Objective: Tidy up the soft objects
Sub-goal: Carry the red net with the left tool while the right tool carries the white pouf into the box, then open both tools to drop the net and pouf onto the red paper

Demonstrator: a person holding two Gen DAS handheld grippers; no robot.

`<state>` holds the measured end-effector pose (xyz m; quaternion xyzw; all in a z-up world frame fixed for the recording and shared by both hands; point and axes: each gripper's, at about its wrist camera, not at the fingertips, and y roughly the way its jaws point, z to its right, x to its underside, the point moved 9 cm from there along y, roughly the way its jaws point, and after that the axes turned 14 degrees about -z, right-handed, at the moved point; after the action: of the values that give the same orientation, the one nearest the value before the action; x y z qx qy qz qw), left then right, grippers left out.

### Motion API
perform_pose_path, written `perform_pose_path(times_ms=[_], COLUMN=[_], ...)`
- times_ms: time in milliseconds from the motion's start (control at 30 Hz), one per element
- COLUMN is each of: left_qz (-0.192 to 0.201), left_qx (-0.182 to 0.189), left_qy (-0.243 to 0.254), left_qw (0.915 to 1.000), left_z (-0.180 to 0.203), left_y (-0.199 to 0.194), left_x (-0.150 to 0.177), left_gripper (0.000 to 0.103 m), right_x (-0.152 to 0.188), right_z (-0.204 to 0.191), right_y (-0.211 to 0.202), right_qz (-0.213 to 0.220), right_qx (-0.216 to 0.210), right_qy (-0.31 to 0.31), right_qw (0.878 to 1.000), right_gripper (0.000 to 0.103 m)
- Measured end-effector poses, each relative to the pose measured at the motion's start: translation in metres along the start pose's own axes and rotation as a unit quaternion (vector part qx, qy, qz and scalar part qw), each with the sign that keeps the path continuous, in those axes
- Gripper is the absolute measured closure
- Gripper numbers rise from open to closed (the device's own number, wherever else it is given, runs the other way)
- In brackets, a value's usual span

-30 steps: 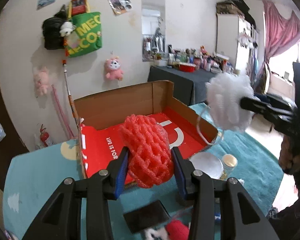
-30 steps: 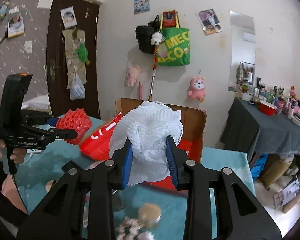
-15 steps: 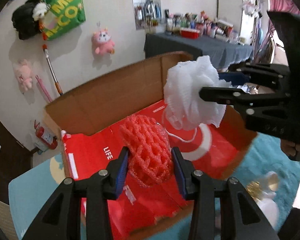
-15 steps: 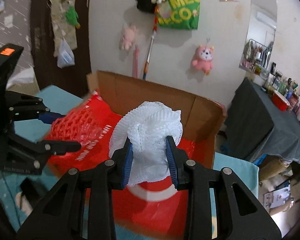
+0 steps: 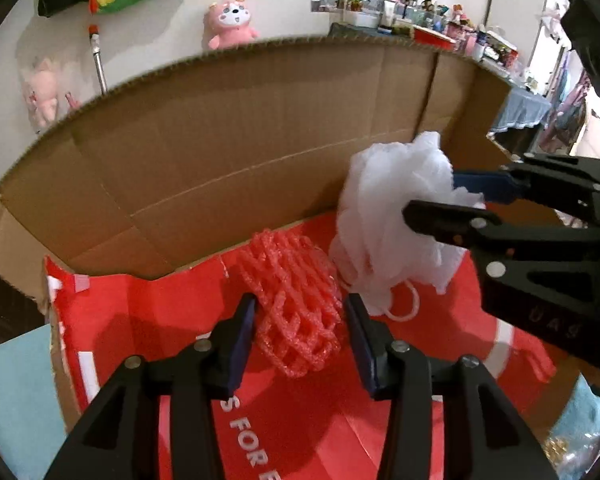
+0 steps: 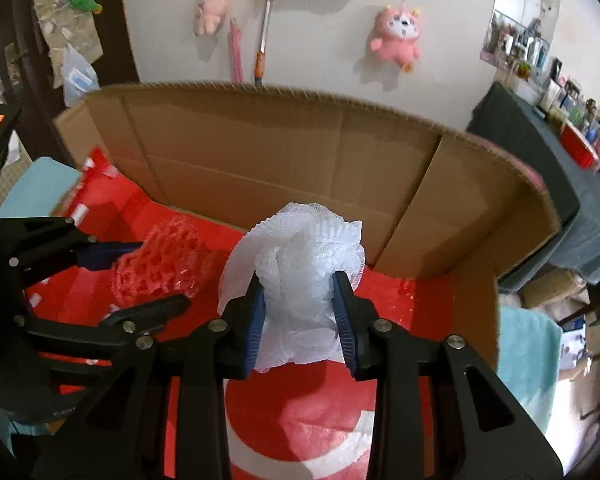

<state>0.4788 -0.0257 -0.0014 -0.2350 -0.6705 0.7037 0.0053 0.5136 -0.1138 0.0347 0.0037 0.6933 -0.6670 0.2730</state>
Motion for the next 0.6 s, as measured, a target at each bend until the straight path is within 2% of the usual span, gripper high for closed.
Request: perform_pose_path(times_ms=[133,367,600], left_qz=[0.005,0.010,0.015], left_qx=[0.002,-0.001,0.001], left_qy=[-0.006,-0.004,-0.016], left_qw=[1.0000,0.9999,0.9998], left_z=[0.000,0.000,-0.004], left_y=[0.006,0.003,-0.003], left_x=[0.001,0.005,-0.002], left_gripper=[0.052,0.050,0.041], right_x=[0.004,0.002,-0.001], right_z=[0.002,0.005,0.011], right_y=[0.016,0.014,0.016], right_qz=[-0.015,-0.013,-0.016], right_qx=[-0.002,-0.001,0.008], right_qy=[0.012,0.012,0.018], right_qw=[1.000,1.000,1.000], right_gripper=[0.066,0.060,0.053])
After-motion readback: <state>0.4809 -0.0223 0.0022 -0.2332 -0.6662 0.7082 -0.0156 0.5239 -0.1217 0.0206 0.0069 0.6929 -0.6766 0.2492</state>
